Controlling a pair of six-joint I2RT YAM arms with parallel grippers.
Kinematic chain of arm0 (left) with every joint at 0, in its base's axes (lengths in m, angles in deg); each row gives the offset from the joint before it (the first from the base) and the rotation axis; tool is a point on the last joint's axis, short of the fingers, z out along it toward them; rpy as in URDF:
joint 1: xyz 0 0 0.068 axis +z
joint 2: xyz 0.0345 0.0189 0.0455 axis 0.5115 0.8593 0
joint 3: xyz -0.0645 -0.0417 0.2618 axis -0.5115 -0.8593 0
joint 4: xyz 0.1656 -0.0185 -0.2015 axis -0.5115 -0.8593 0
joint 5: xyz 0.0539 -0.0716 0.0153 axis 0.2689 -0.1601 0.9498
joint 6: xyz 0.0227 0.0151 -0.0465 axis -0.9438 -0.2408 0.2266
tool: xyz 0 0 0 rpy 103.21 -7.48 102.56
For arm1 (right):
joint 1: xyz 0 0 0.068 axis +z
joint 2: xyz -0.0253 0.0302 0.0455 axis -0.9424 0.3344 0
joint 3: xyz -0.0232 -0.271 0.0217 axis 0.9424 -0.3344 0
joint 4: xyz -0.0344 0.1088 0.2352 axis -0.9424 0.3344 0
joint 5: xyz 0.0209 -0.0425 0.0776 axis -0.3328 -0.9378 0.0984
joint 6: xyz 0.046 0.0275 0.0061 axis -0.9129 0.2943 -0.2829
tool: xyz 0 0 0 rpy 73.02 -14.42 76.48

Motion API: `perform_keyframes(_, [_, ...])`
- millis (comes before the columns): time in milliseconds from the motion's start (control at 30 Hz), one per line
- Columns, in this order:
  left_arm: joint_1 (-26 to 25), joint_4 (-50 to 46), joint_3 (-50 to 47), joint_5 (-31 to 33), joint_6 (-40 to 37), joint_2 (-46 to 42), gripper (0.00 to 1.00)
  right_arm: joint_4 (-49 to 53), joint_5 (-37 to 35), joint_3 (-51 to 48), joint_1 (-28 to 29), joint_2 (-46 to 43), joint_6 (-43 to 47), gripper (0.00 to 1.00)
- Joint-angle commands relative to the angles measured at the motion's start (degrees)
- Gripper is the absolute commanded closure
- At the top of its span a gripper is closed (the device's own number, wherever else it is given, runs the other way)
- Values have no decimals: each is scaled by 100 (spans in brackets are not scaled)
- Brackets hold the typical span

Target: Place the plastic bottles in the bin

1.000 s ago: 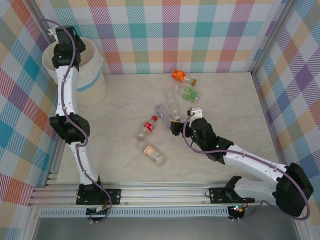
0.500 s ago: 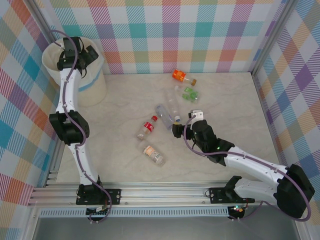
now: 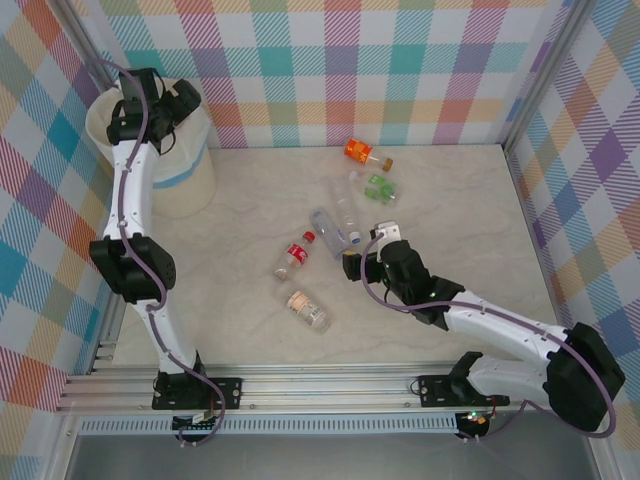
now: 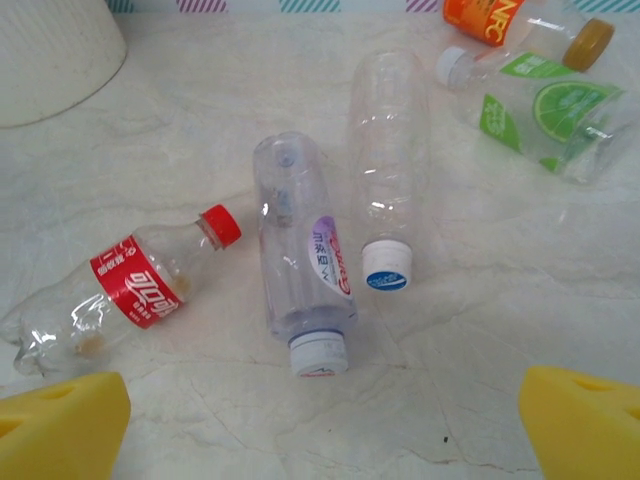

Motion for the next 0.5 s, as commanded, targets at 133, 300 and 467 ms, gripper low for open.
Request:
perform_keyframes(133, [-274, 125, 16, -125, -74, -714, 0, 961, 979, 721, -905, 839, 142, 0])
perform_keyframes(300, [-398, 217, -183, -307, -66, -1008, 0, 1438, 1388, 1639, -1704, 1814, 473, 0])
perform_keyframes(467, [-544, 229, -472, -660, -111, -1334, 0, 1808, 2163, 2711, -2372, 2740, 1473, 0])
